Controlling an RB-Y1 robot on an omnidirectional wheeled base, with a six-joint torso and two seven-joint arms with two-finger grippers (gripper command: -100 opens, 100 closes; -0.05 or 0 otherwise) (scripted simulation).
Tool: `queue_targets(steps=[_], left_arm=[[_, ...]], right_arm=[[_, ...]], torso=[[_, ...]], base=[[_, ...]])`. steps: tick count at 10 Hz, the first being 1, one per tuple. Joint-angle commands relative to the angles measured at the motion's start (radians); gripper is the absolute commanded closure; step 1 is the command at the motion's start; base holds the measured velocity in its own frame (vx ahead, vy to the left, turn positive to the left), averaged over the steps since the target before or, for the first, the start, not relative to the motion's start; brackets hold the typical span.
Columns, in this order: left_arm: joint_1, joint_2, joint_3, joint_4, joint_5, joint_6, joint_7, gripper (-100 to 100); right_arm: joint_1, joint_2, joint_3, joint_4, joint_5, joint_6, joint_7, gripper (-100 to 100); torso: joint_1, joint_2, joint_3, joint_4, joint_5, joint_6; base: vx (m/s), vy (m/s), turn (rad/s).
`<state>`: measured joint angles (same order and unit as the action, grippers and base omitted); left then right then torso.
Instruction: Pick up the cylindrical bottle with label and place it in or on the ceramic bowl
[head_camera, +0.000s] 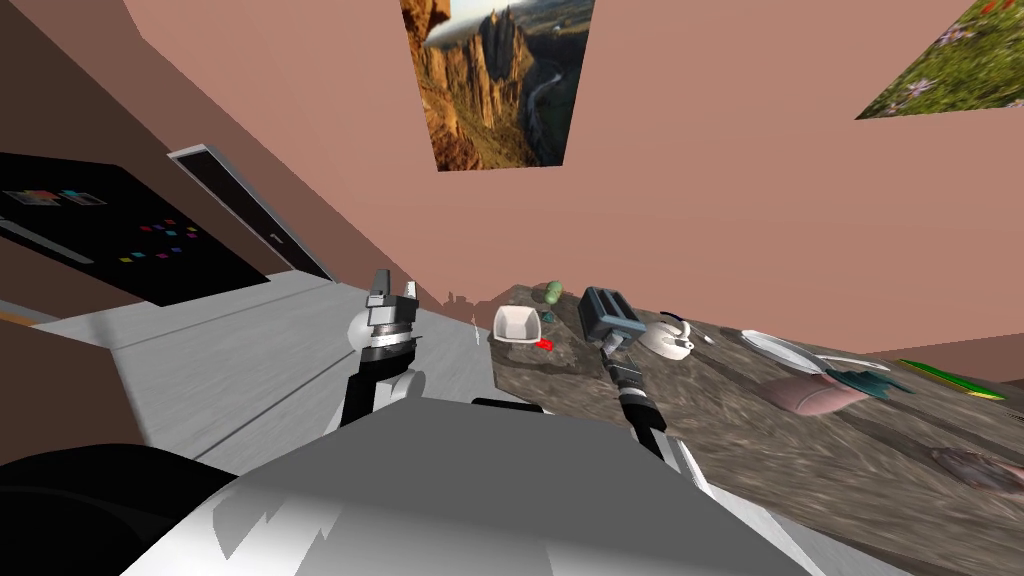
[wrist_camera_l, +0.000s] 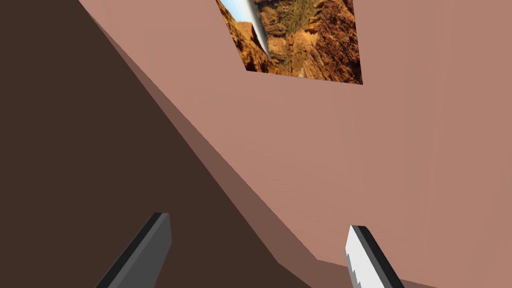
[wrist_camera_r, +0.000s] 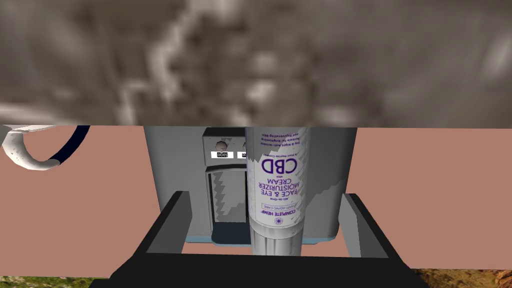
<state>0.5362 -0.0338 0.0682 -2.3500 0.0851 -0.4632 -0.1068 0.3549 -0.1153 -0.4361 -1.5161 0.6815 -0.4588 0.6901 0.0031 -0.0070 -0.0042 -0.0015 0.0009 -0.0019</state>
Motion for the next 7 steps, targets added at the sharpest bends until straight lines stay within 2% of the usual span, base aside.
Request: queue_targets(steps=[1, 2, 3, 4, 5, 7], left_arm=[[0.0, 0.0, 0.0, 0.0, 0.0, 0.0, 0.0, 0], [0.0, 0.0, 0.0, 0.0, 0.0, 0.0, 0.0, 0], [0.0, 0.0, 0.0, 0.0, 0.0, 0.0, 0.0, 0], [0.0, 0.0, 0.0, 0.0, 0.0, 0.0, 0.0, 0], [0.0, 0.0, 0.0, 0.0, 0.0, 0.0, 0.0, 0], [0.0, 0.0, 0.0, 0.0, 0.0, 0.0, 0.0, 0]], right_arm=[[-0.004, -0.001, -0.01, 0.007, -0.004, 0.028, -0.005, -100], [-0.003, 0.0, -0.007, 0.006, -0.003, 0.015, -0.002, -100], [-0.003, 0.0, -0.008, 0.007, -0.003, 0.018, -0.002, 0], [-0.003, 0.0, -0.008, 0.007, -0.003, 0.018, -0.002, -100], [-0.003, 0.0, -0.008, 0.007, -0.003, 0.018, -0.002, 100], [-0.003, 0.0, -0.008, 0.007, -0.003, 0.018, -0.002, 100]], torso=[[0.0, 0.0, 0.0, 0.0, 0.0, 0.0], [0.001, -0.001, 0.0, 0.0, 0.0, 0.0], [-0.002, 0.0, 0.0, 0.0, 0.0, 0.0], [-0.005, 0.001, 0.001, 0.0, -0.001, 0.0], [-0.006, 0.002, 0.001, 0.0, -0.001, 0.0], [-0.006, 0.002, 0.001, 0.0, -0.001, 0.0]], base=[[0.047, 0.112, -0.073], [0.02, 0.05, -0.018], [0.003, 0.01, 0.001], [0.0, 0.0, 0.0], [0.0, 0.0, 0.0], [0.0, 0.0, 0.0]])
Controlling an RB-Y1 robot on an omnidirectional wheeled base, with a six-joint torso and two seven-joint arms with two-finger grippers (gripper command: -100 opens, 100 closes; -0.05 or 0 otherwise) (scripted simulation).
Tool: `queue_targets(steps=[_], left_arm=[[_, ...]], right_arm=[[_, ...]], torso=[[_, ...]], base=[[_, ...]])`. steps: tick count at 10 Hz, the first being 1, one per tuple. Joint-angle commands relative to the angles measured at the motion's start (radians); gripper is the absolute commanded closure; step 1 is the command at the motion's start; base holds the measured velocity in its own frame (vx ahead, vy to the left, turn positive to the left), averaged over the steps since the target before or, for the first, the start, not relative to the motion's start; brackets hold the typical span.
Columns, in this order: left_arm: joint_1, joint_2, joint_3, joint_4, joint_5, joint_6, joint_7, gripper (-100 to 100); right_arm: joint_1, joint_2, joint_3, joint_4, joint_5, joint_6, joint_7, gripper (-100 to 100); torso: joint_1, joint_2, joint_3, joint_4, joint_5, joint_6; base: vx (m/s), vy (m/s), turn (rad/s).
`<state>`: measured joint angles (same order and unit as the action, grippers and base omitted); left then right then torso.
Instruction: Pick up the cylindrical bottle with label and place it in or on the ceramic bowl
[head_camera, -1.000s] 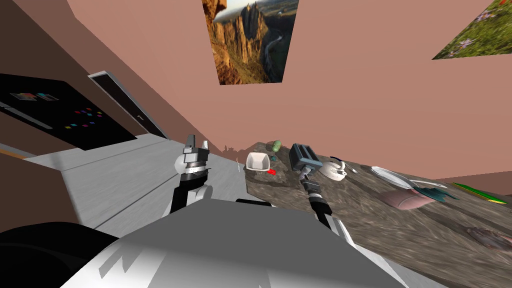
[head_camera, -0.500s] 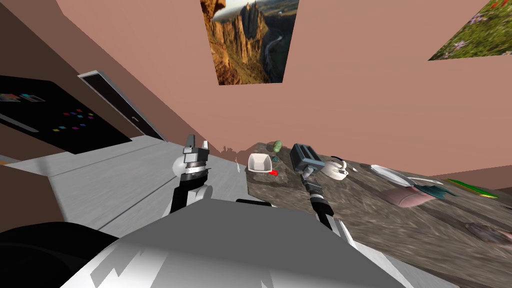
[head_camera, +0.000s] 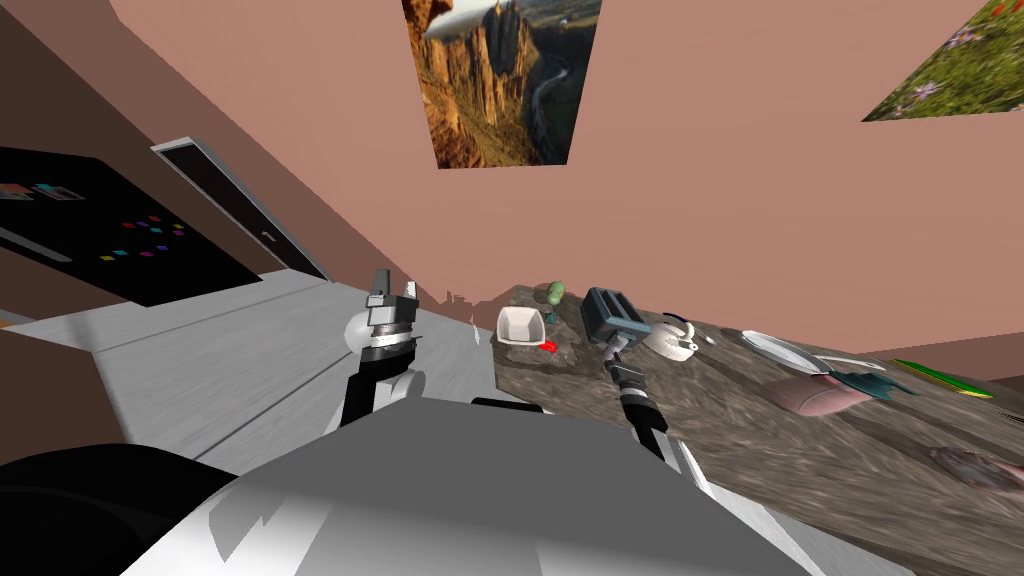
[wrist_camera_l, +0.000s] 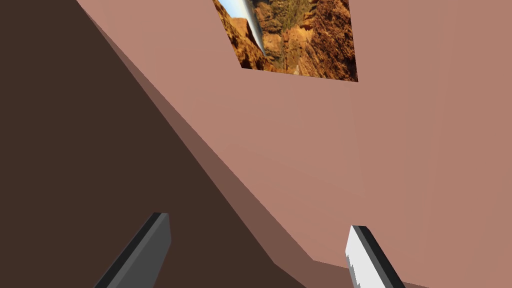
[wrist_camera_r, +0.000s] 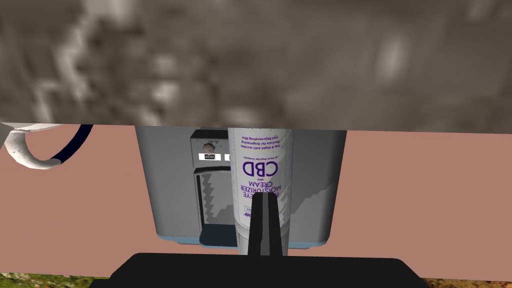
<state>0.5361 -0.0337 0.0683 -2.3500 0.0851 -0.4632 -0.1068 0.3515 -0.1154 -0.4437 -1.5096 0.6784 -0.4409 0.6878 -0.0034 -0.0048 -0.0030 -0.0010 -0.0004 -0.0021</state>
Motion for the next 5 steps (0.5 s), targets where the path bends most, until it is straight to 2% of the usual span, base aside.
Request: queue_targets(steps=[1, 2, 3, 4, 5], left_arm=[[0.0, 0.0, 0.0, 0.0, 0.0, 0.0, 0.0, 0], [0.0, 0.0, 0.0, 0.0, 0.0, 0.0, 0.0, 0], [0.0, 0.0, 0.0, 0.0, 0.0, 0.0, 0.0, 0], [0.0, 0.0, 0.0, 0.0, 0.0, 0.0, 0.0, 0], [0.0, 0.0, 0.0, 0.0, 0.0, 0.0, 0.0, 0]], right_arm=[[0.0, 0.0, 0.0, 0.0, 0.0, 0.0, 0.0, 100], [0.0, 0.0, 0.0, 0.0, 0.0, 0.0, 0.0, 100], [0.0, 0.0, 0.0, 0.0, 0.0, 0.0, 0.0, 0], [-0.02, 0.006, -0.006, 0.027, 0.001, -0.018, 0.028, -100], [-0.03, 0.0, -0.008, 0.04, 0.002, -0.027, 0.042, -100]], torso=[[0.0, 0.0, 0.0, 0.0, 0.0, 0.0], [0.0, 0.0, 0.0, 0.0, 0.0, 0.0], [0.0, 0.0, 0.0, 0.0, 0.0, 0.0], [0.0, 0.0, 0.0, 0.0, 0.0, 0.0], [-0.001, 0.0, 0.0, 0.0, 0.0, 0.0]], base=[[0.0, 0.0, 0.0], [0.0, 0.0, 0.0], [0.0, 0.0, 0.0], [-0.002, -0.02, -0.069], [-0.002, -0.03, -0.051]])
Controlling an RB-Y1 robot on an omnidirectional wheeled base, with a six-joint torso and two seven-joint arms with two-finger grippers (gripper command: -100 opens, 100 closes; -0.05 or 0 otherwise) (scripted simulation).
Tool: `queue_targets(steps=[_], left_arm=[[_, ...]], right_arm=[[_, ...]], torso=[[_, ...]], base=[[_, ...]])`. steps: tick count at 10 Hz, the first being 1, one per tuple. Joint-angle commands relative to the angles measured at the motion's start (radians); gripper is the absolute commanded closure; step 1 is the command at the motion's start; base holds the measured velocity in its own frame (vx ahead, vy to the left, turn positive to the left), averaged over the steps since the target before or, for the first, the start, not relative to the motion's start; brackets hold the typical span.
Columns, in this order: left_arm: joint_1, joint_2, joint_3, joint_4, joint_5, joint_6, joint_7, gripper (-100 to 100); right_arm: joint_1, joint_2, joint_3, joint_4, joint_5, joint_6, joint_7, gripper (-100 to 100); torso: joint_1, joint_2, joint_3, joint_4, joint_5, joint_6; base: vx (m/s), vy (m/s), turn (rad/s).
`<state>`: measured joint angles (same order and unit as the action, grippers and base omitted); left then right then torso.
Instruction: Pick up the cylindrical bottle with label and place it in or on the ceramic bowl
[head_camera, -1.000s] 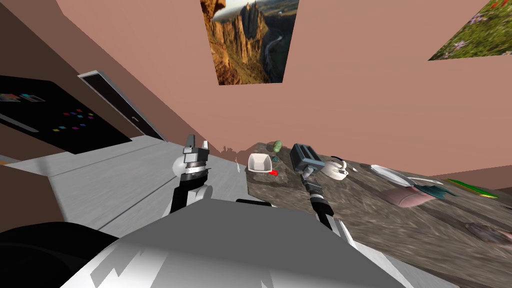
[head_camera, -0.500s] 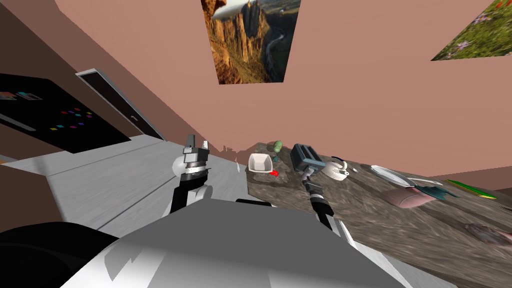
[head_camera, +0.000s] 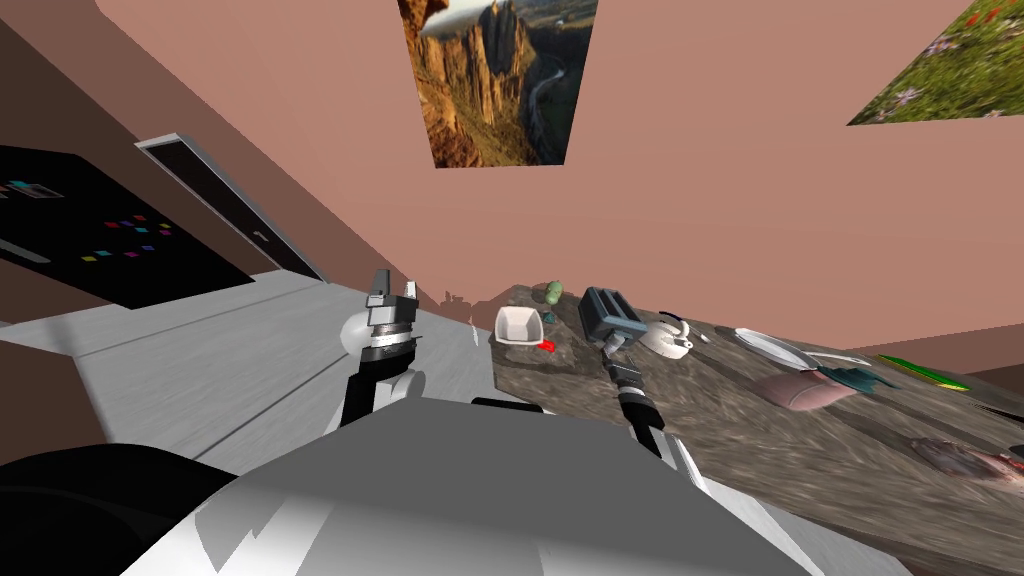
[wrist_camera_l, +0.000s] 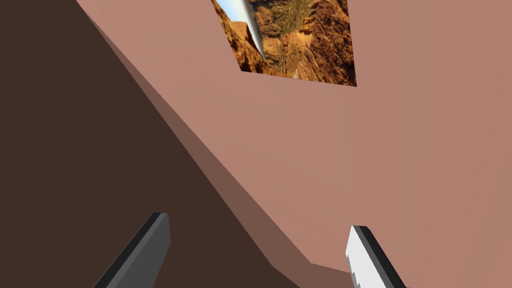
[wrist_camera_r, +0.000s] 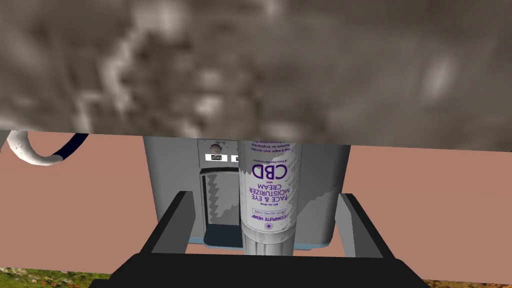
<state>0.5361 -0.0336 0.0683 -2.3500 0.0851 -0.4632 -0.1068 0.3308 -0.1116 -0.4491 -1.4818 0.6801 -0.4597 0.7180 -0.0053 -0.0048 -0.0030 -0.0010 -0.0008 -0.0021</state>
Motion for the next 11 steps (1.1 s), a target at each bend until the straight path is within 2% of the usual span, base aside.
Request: queue_targets(steps=[1, 2, 3, 4, 5, 8, 9, 10, 11], left_arm=[[0.0, 0.0, 0.0, 0.0, 0.0, 0.0, 0.0, 0], [0.0, 0.0, 0.0, 0.0, 0.0, 0.0, 0.0, 0], [0.0, 0.0, 0.0, 0.0, 0.0, 0.0, 0.0, 0], [0.0, 0.0, 0.0, 0.0, 0.0, 0.0, 0.0, 0], [0.0, 0.0, 0.0, 0.0, 0.0, 0.0, 0.0, 0], [0.0, 0.0, 0.0, 0.0, 0.0, 0.0, 0.0, 0], [0.0, 0.0, 0.0, 0.0, 0.0, 0.0, 0.0, 0], [0.0, 0.0, 0.0, 0.0, 0.0, 0.0, 0.0, 0], [0.0, 0.0, 0.0, 0.0, 0.0, 0.0, 0.0, 0]], right_arm=[[-0.022, 0.03, -0.007, 0.025, 0.001, -0.019, 0.029, -100], [-0.024, 0.047, -0.008, 0.026, 0.001, -0.021, 0.031, -100], [-0.018, 0.038, -0.004, 0.016, 0.003, -0.014, 0.027, -100], [-0.018, 0.04, -0.004, 0.016, 0.003, -0.015, 0.028, 0], [-0.032, 0.027, -0.01, 0.025, 0.026, -0.021, -0.001, -100], [-0.06, 0.001, -0.024, 0.042, 0.073, -0.034, -0.058, -100], [-0.054, 0.008, -0.02, 0.037, 0.064, -0.03, -0.042, -100], [-0.056, 0.007, -0.02, 0.038, 0.065, -0.031, -0.047, 100], [-0.055, 0.008, -0.02, 0.038, 0.065, -0.031, -0.046, 100]], torso=[[0.0, 0.0, 0.0, 0.0, 0.0, 0.0], [0.0, 0.0, 0.0, 0.0, 0.0, 0.0], [0.0, 0.0, 0.0, 0.0, 0.0, 0.0], [0.001, 0.0, 0.0, 0.0, 0.0, 0.0], [0.002, 0.0, 0.0, 0.0, 0.0, 0.0], [0.005, -0.004, -0.002, -0.001, 0.001, 0.0], [0.005, -0.004, -0.002, -0.001, 0.001, 0.0], [0.003, -0.002, -0.001, 0.0, 0.001, 0.0], [0.002, -0.001, 0.0, 0.0, 0.0, 0.0]], base=[[0.001, -0.035, -0.032], [0.001, -0.034, -0.027], [0.0, -0.013, -0.002], [0.0, 0.0, 0.0], [0.034, 0.02, -0.096], [0.06, 0.045, -0.091], [0.008, 0.016, -0.042], [0.0, 0.0, 0.0], [0.0, 0.0, 0.0]])
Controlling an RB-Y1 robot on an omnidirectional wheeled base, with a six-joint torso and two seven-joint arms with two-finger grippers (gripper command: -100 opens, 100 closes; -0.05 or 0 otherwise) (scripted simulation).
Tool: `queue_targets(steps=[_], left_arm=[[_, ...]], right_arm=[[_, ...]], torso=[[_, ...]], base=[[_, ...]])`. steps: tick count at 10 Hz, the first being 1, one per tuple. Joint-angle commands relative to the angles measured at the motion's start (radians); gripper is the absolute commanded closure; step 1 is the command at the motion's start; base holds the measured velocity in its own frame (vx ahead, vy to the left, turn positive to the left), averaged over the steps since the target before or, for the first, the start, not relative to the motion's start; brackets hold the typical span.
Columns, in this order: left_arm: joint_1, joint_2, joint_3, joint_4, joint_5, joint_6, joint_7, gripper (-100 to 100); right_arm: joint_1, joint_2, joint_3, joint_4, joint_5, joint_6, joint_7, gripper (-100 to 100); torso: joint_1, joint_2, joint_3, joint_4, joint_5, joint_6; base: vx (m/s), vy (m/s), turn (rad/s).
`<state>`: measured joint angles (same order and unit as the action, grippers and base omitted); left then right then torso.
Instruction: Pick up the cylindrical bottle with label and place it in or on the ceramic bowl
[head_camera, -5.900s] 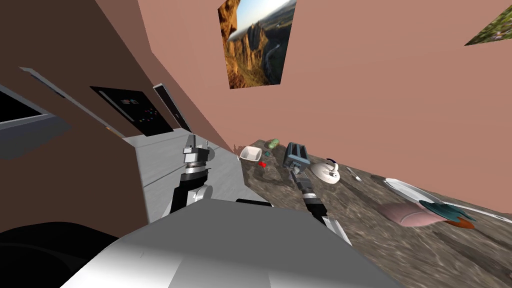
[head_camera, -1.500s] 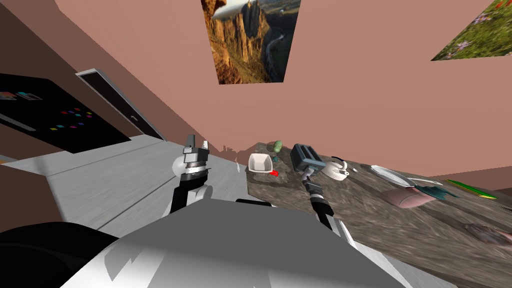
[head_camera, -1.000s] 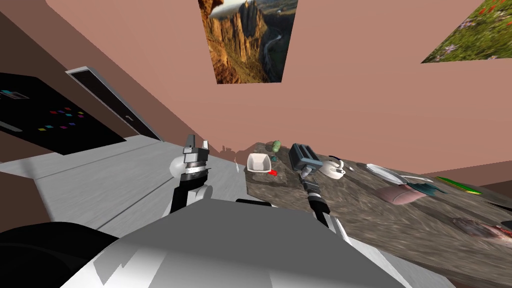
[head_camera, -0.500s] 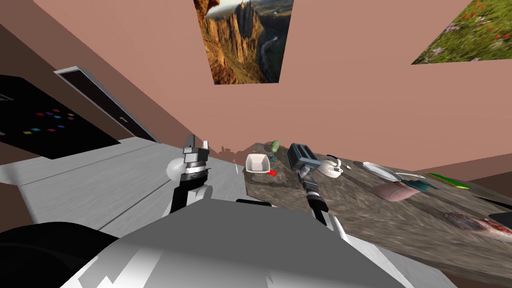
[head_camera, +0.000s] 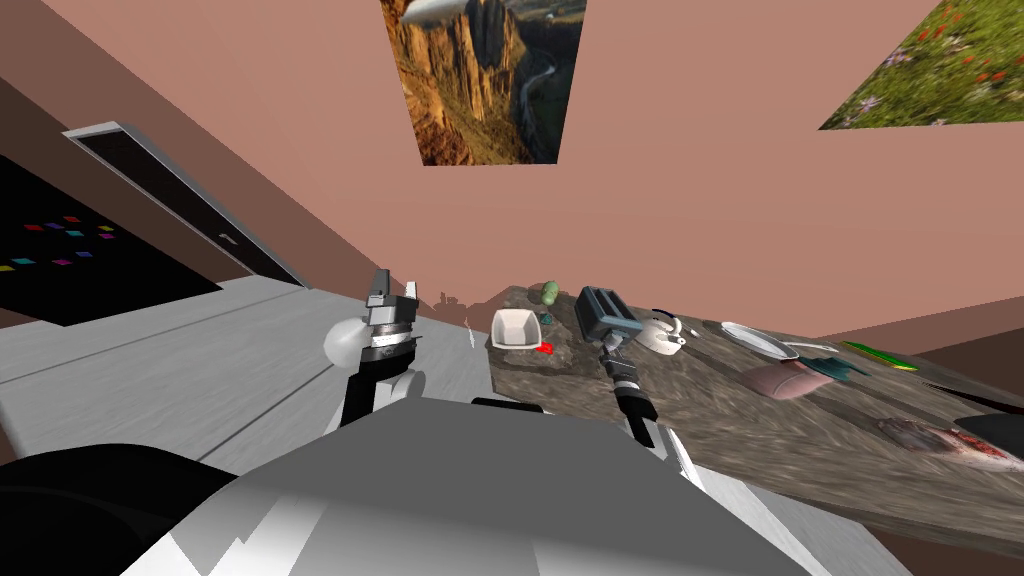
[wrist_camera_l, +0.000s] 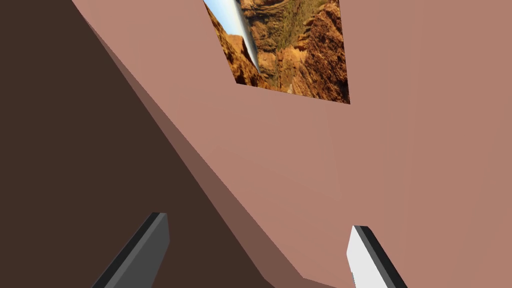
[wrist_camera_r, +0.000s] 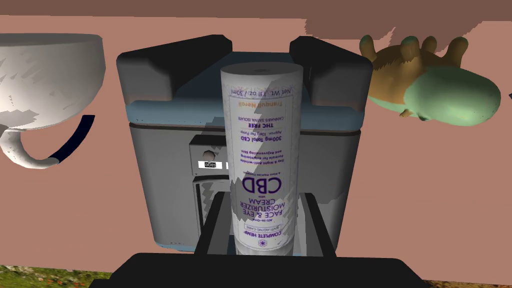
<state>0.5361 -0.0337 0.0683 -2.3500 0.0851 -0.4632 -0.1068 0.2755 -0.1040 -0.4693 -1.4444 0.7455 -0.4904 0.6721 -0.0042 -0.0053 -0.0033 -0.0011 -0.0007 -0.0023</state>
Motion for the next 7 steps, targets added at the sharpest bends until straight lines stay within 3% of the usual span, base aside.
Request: queue_targets(steps=[1, 3, 4, 5, 7], left_arm=[[0.0, 0.0, 0.0, 0.0, 0.0, 0.0, 0.0, 0], [0.0, 0.0, 0.0, 0.0, 0.0, 0.0, 0.0, 0], [0.0, 0.0, 0.0, 0.0, 0.0, 0.0, 0.0, 0], [0.0, 0.0, 0.0, 0.0, 0.0, 0.0, 0.0, 0], [0.0, 0.0, 0.0, 0.0, 0.0, 0.0, 0.0, 0]], right_arm=[[0.0, 0.0, 0.0, 0.0, 0.0, 0.0, 0.0, 100], [0.0, 0.0, 0.0, 0.0, 0.0, 0.0, 0.0, 100], [0.0, 0.0, 0.0, 0.0, 0.0, 0.0, 0.0, 0], [0.018, 0.015, 0.008, -0.01, -0.031, 0.008, 0.036, 100], [0.032, 0.028, 0.014, -0.018, -0.055, 0.014, 0.065, 100]], torso=[[0.0, 0.0, 0.0, 0.0, 0.0, 0.0], [0.0, 0.0, 0.0, 0.0, 0.0, 0.0], [0.0, 0.0, 0.0, 0.0, 0.0, 0.0], [0.0, 0.0, 0.0, 0.0, 0.0, 0.0], [-0.003, 0.002, 0.0, -0.001, -0.003, -0.002]], base=[[0.0, 0.0, 0.0], [0.0, 0.0, 0.0], [0.0, 0.0, 0.0], [-0.04, -0.038, 0.148], [-0.057, -0.058, 0.116]])
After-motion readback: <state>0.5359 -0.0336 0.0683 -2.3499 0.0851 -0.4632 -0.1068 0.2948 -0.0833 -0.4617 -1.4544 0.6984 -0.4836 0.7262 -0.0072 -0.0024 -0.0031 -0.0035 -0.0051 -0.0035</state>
